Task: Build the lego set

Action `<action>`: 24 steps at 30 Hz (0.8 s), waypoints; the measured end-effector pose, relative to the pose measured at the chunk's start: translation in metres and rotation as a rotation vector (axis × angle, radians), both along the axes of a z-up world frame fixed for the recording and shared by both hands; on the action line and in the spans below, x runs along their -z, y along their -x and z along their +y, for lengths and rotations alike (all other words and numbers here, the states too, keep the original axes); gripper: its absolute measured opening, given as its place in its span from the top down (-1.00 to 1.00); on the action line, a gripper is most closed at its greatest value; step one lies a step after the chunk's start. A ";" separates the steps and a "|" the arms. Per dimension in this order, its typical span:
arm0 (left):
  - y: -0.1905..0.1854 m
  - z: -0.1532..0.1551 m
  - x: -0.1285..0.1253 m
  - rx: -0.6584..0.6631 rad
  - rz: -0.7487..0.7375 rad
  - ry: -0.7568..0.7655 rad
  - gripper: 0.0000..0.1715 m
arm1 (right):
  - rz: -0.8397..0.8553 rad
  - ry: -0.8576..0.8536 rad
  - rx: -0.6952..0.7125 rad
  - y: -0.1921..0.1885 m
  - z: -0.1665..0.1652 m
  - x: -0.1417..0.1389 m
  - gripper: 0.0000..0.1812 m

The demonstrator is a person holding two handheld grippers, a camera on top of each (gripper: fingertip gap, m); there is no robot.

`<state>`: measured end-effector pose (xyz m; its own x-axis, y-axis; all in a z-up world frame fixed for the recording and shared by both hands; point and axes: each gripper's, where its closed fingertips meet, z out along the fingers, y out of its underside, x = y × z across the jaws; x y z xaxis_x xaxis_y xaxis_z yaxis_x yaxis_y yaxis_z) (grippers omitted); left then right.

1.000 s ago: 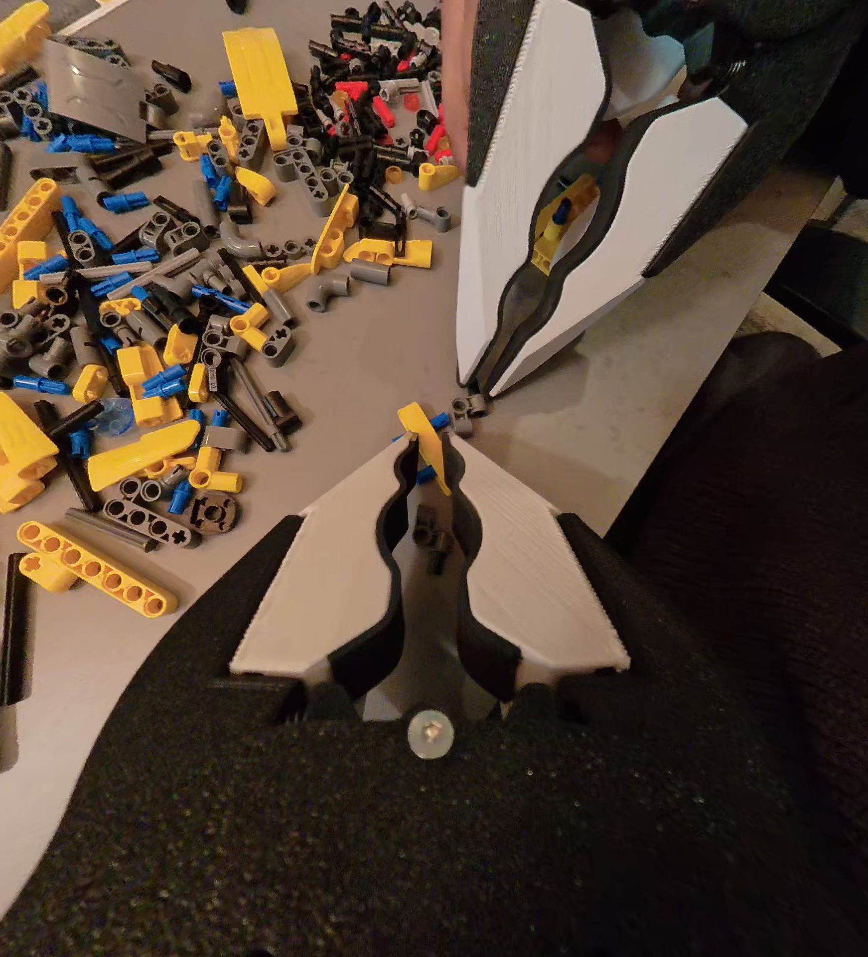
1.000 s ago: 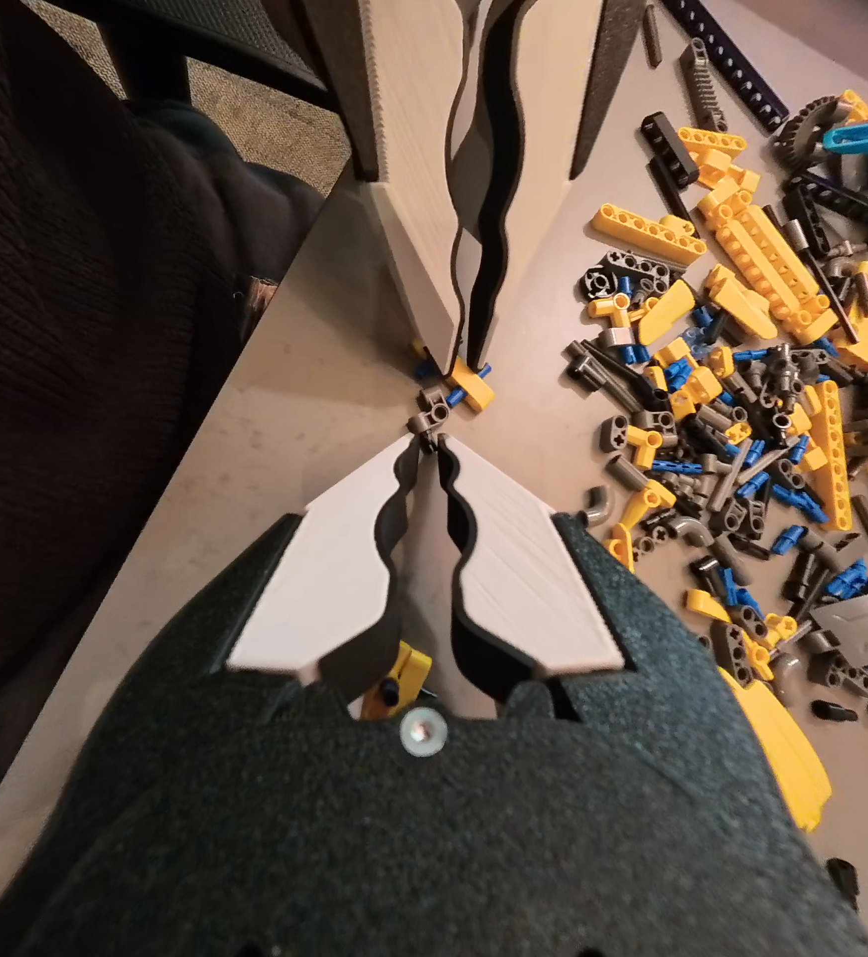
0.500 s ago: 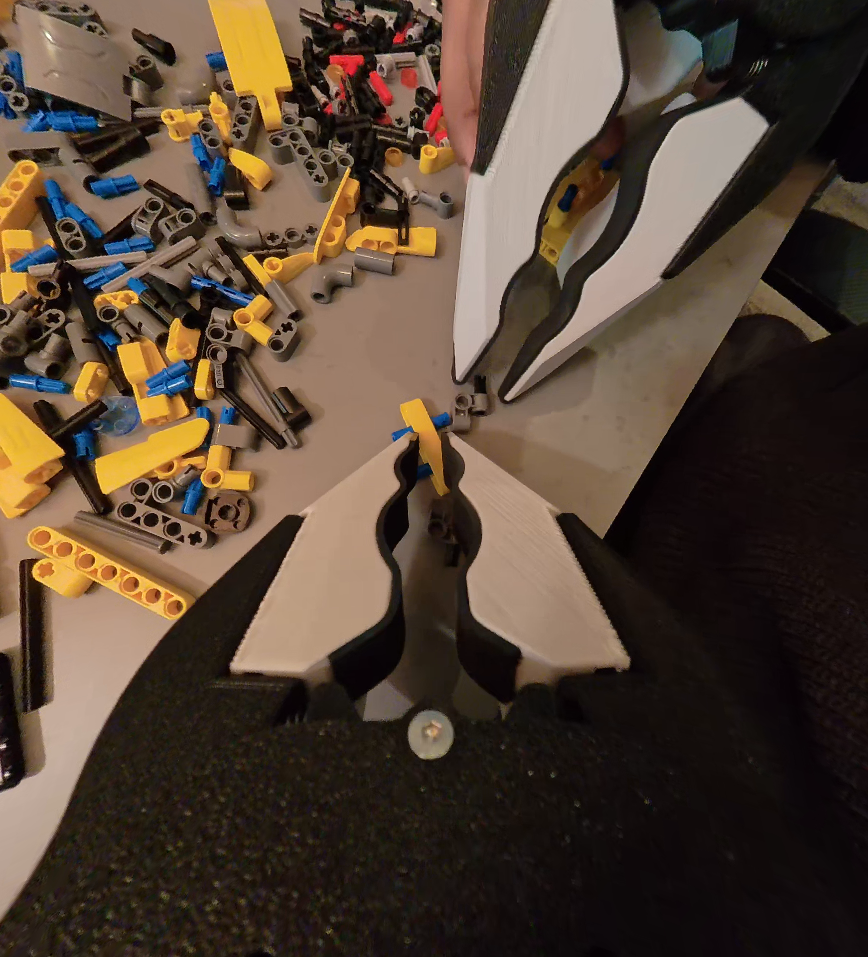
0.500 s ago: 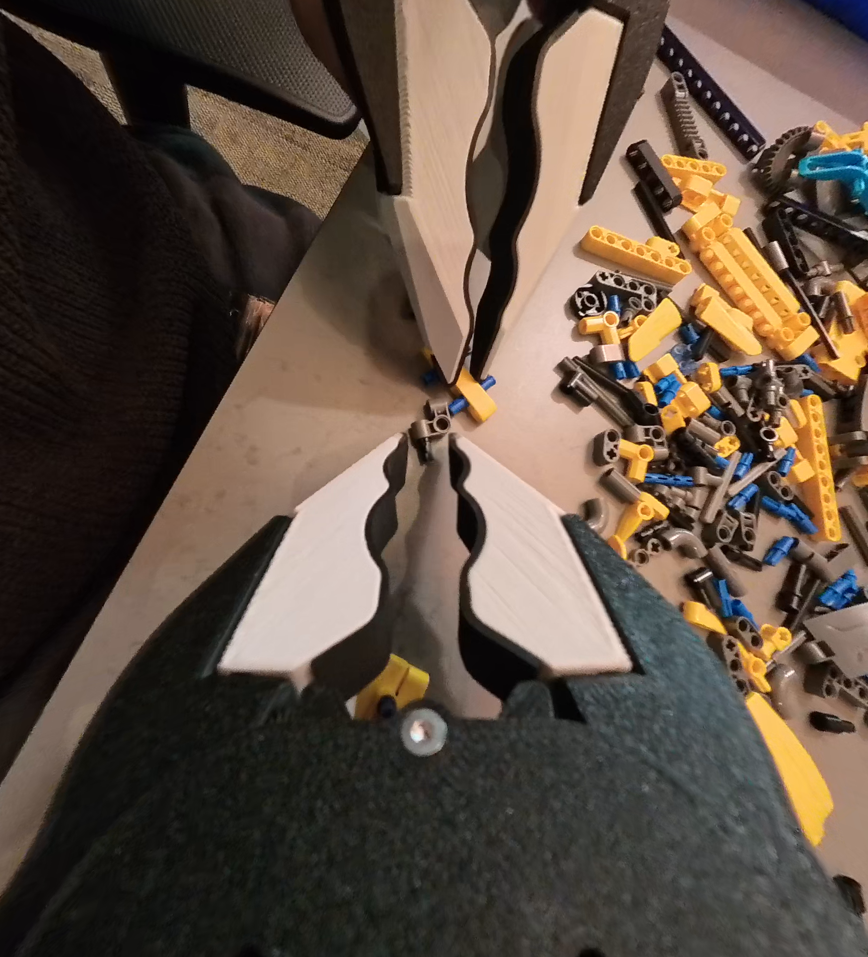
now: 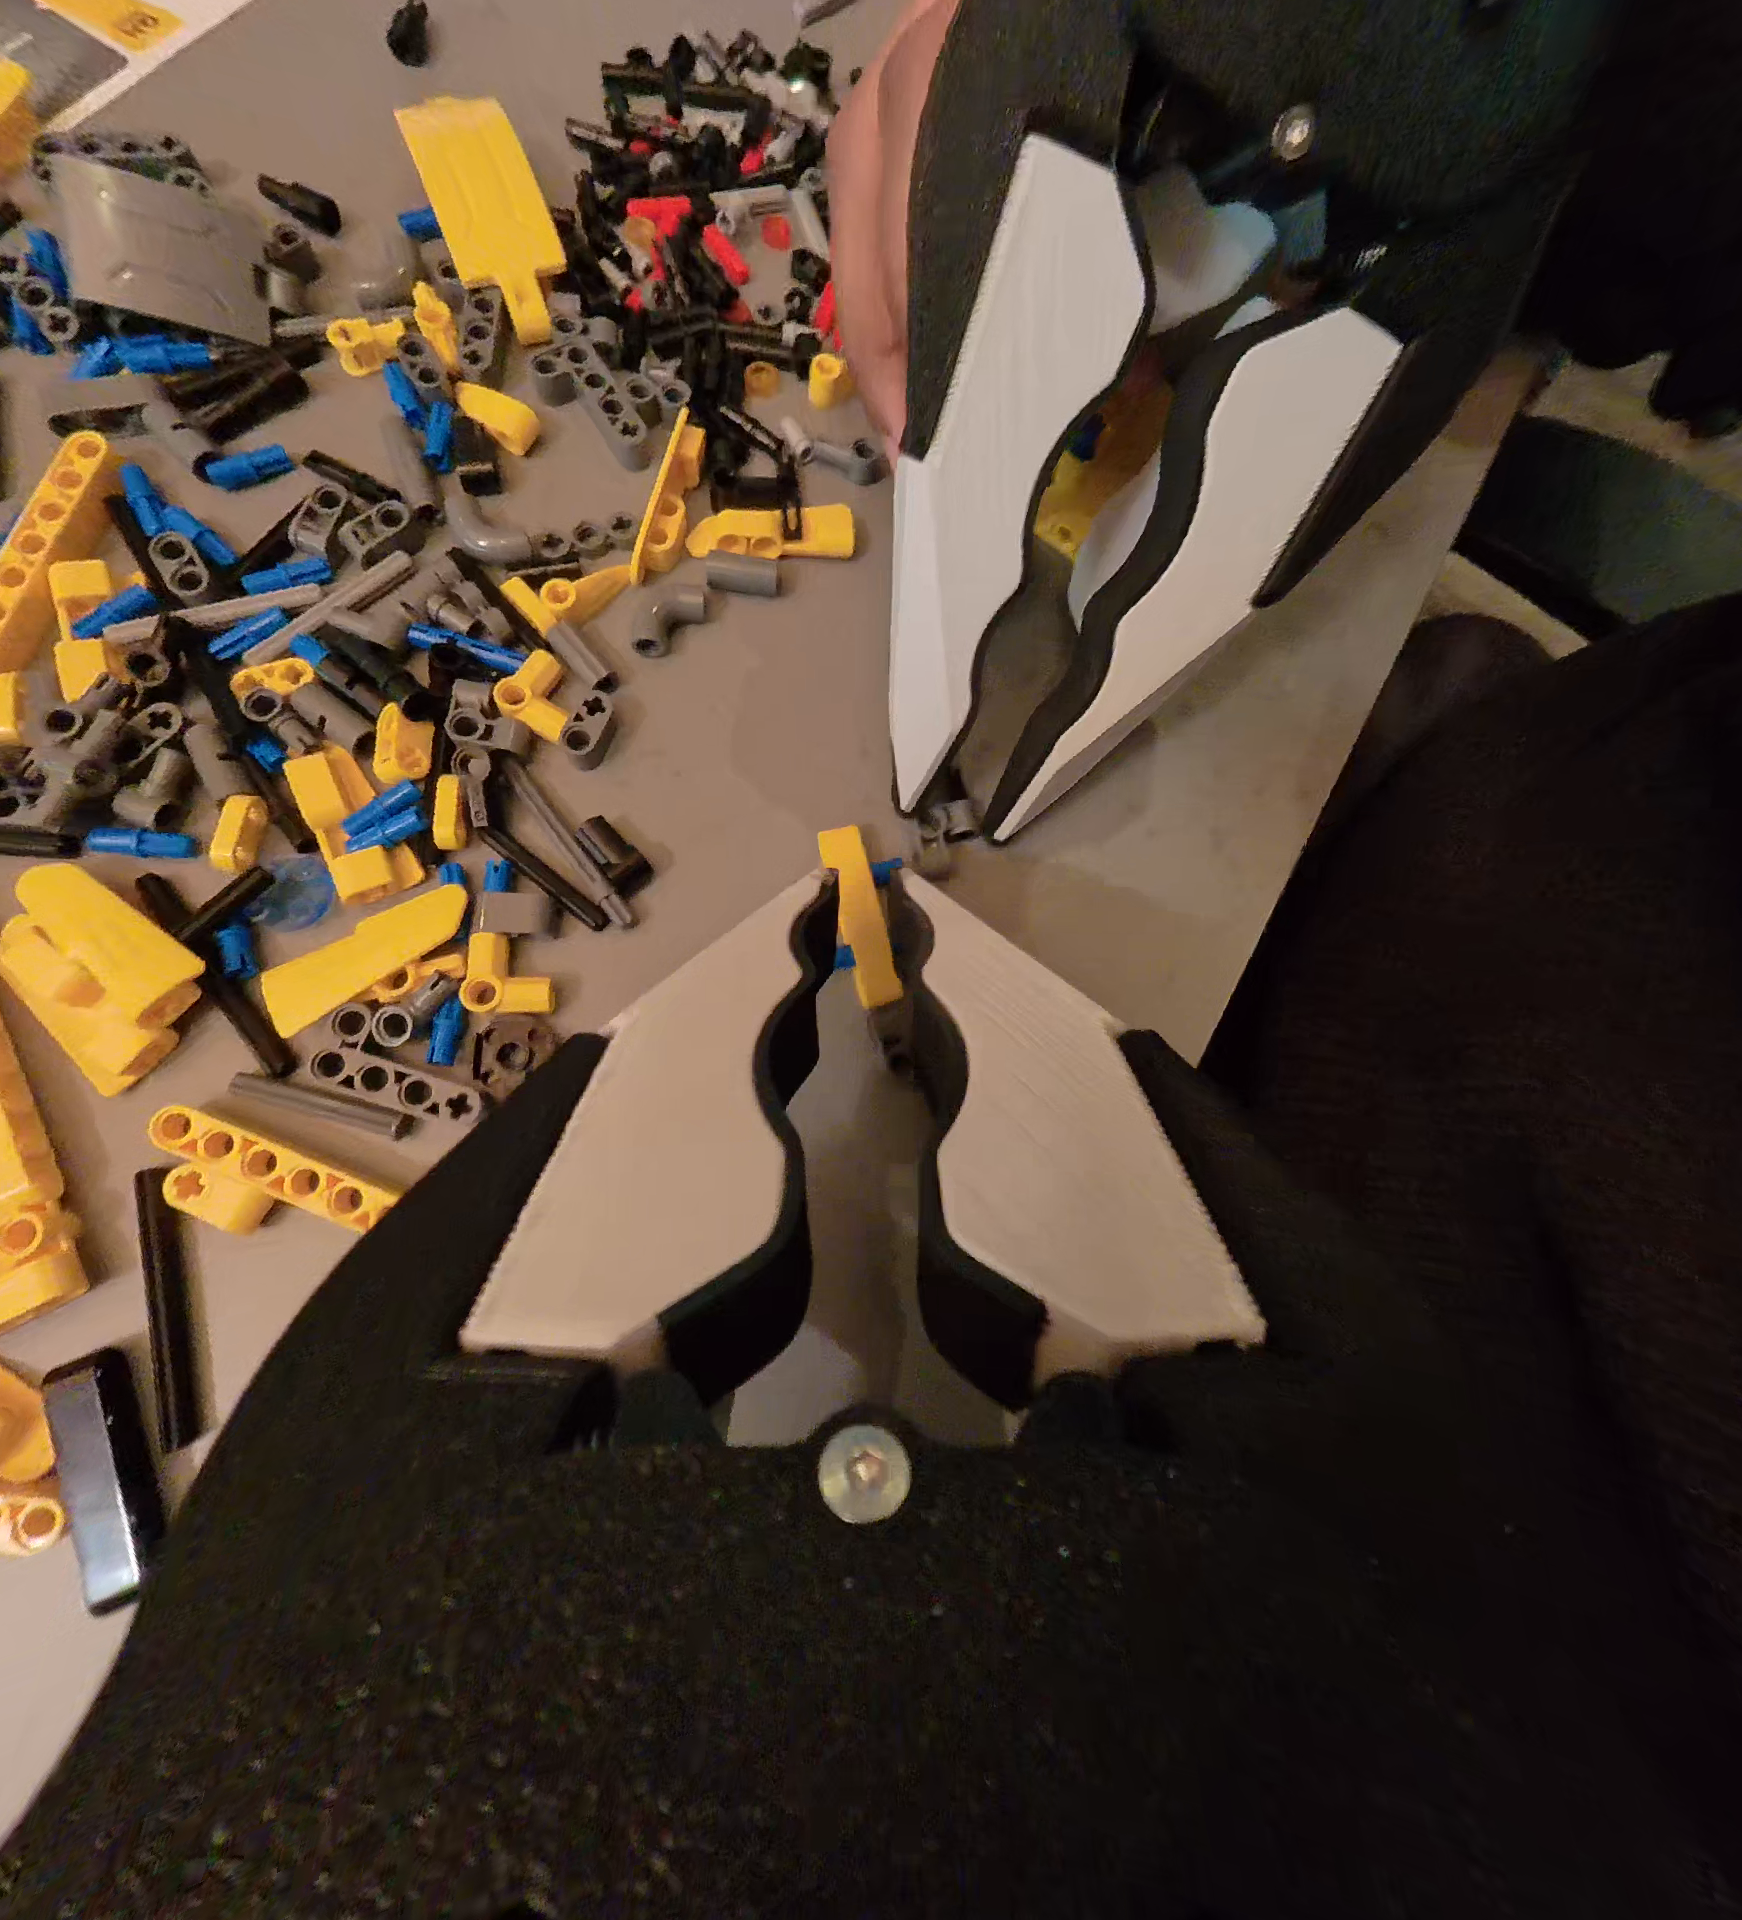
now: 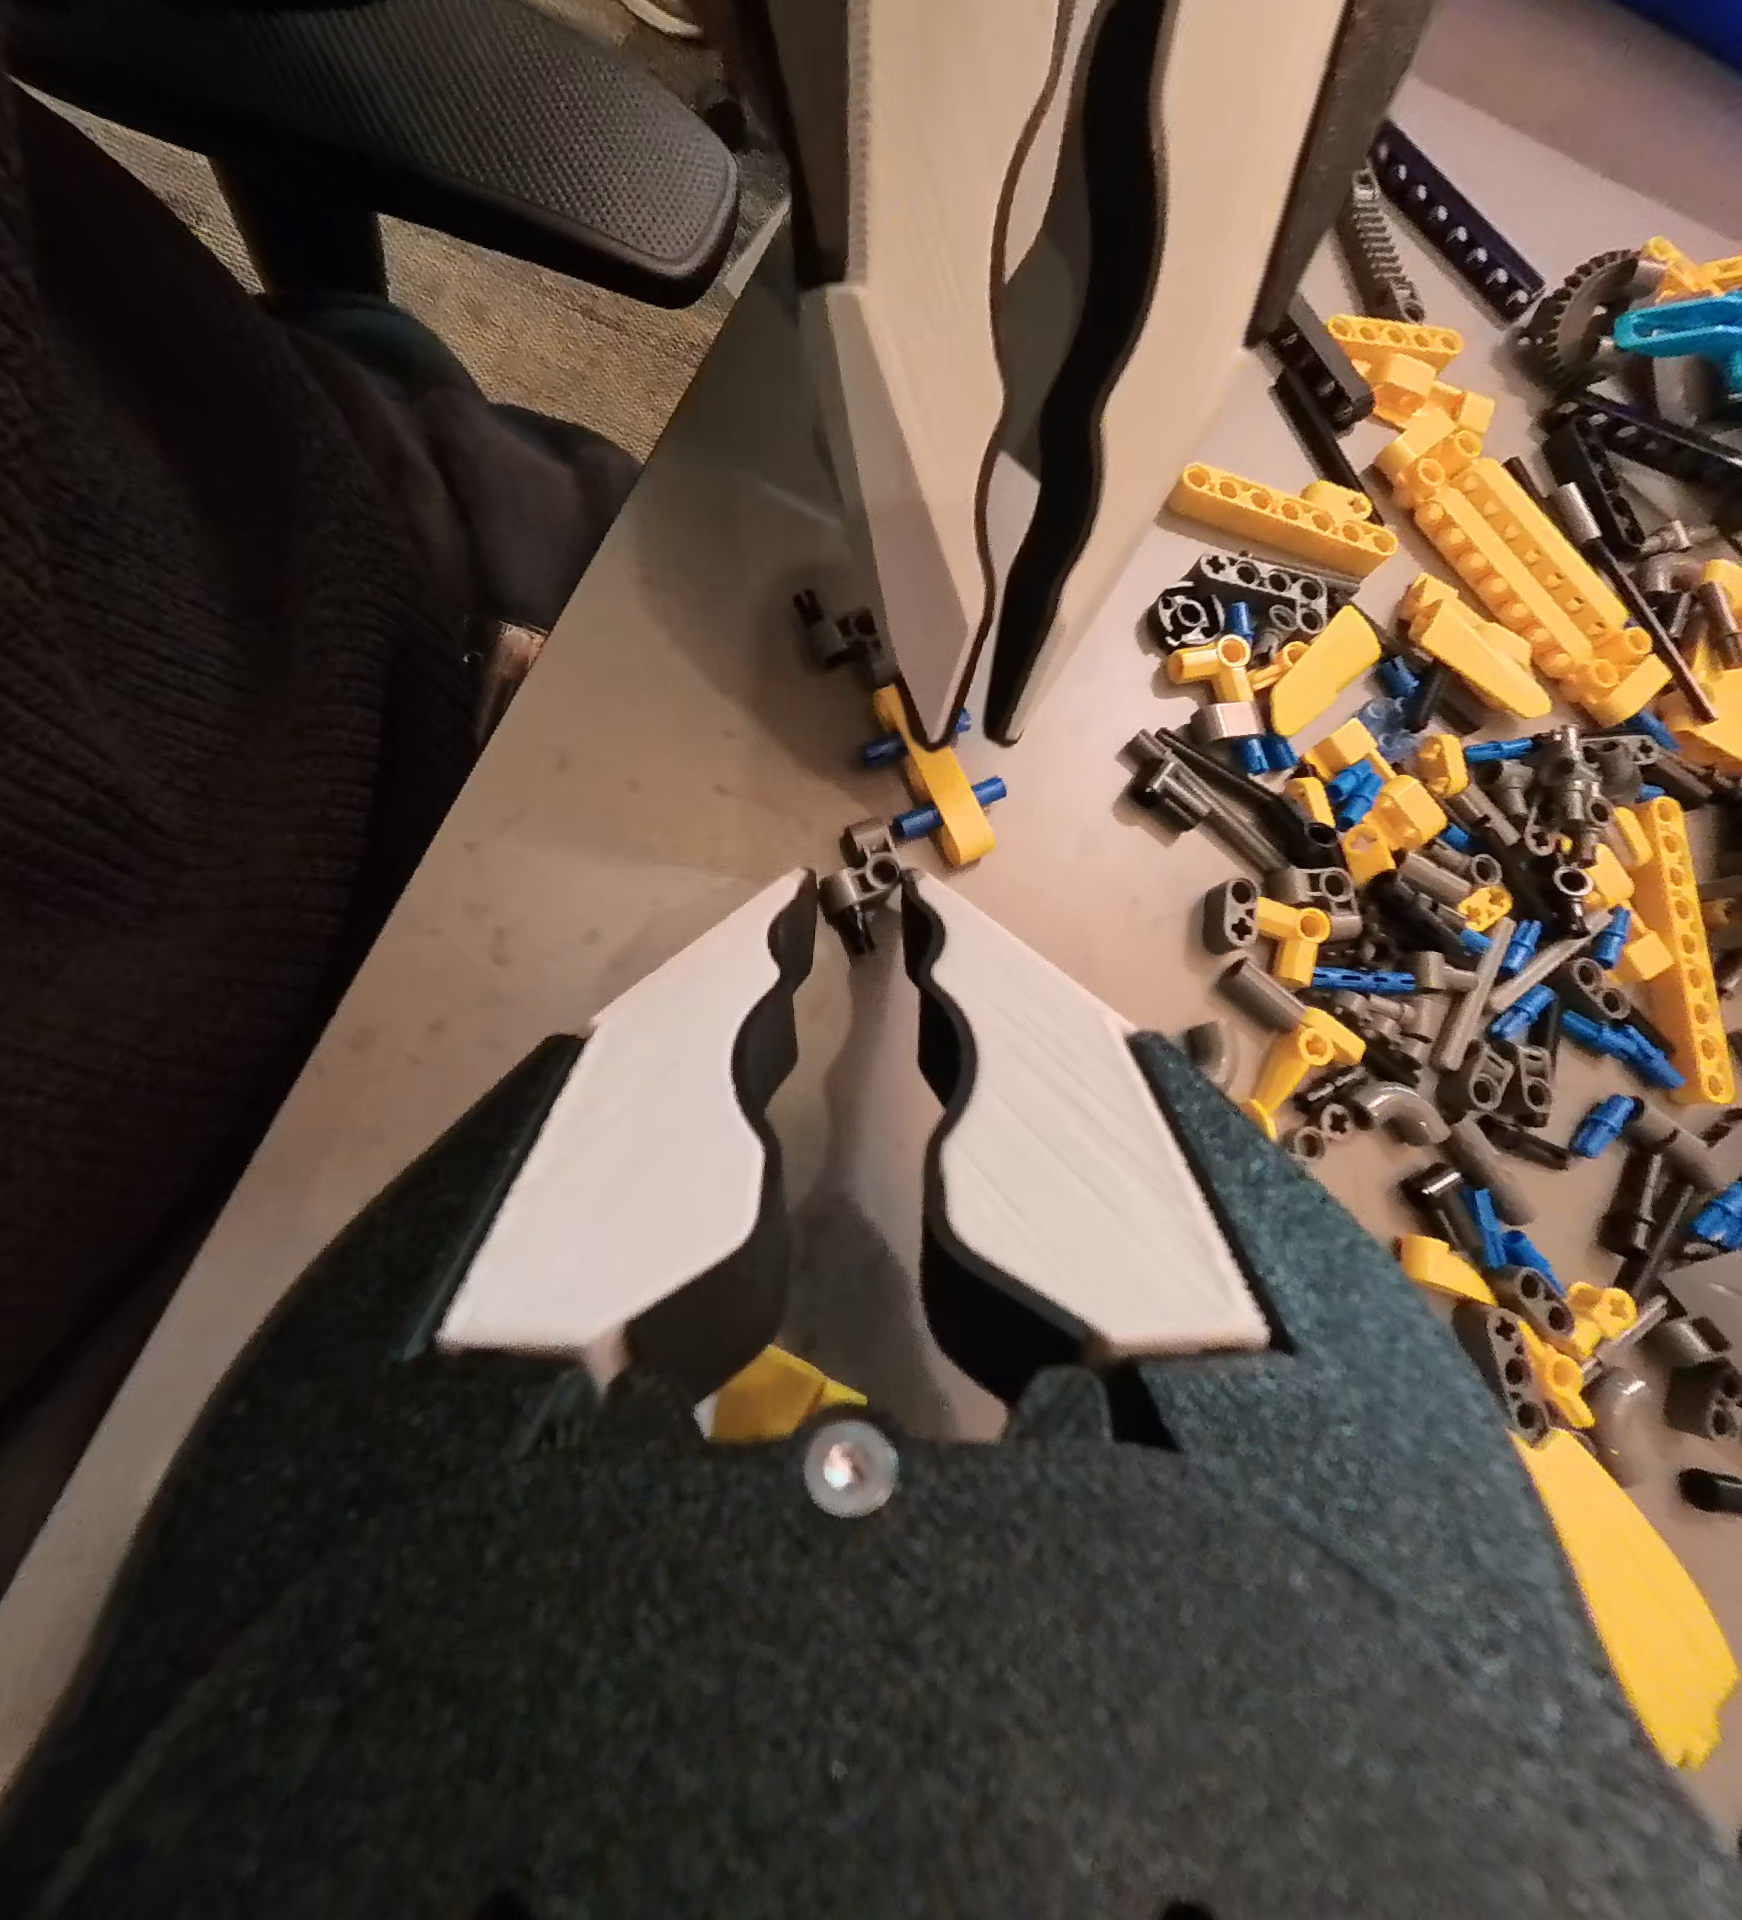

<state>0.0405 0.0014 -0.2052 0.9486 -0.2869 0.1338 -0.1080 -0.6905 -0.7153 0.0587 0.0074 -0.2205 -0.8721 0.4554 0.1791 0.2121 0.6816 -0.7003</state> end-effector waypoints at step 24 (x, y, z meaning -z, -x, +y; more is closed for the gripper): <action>0.001 0.001 0.018 -0.070 0.101 0.058 0.92 | -0.015 -0.027 0.069 0.005 0.002 0.001 0.83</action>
